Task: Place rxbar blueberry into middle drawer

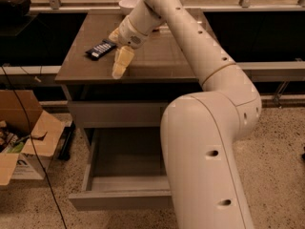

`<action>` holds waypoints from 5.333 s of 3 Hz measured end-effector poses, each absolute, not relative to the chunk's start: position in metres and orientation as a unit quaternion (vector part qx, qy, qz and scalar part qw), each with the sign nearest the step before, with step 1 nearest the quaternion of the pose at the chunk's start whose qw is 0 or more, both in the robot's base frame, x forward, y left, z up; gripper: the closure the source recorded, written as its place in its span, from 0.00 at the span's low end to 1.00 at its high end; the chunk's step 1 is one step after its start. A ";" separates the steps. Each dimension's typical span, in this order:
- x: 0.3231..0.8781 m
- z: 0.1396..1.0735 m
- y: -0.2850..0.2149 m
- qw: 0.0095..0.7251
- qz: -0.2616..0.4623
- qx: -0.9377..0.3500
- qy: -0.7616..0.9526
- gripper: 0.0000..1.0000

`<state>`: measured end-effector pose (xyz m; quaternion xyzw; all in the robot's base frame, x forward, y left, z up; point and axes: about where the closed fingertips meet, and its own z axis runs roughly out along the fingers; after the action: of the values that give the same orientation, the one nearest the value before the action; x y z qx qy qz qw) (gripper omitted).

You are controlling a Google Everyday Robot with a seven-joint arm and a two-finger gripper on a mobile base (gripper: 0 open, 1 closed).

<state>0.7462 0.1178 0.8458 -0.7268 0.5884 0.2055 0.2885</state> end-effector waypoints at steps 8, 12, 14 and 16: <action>0.807 0.843 0.198 0.442 0.353 -0.500 0.656 0.00; 0.838 0.832 0.191 0.433 0.319 -0.503 0.677 0.00; 0.839 0.821 0.195 0.423 0.325 -0.510 0.675 0.42; 0.835 0.834 0.200 0.433 0.328 -0.527 0.654 0.88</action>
Offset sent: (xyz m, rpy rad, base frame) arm 0.0309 0.0356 0.0066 0.1705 -0.0240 -0.2872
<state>0.8350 0.1999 0.8342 -0.5266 0.6542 0.3275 0.4329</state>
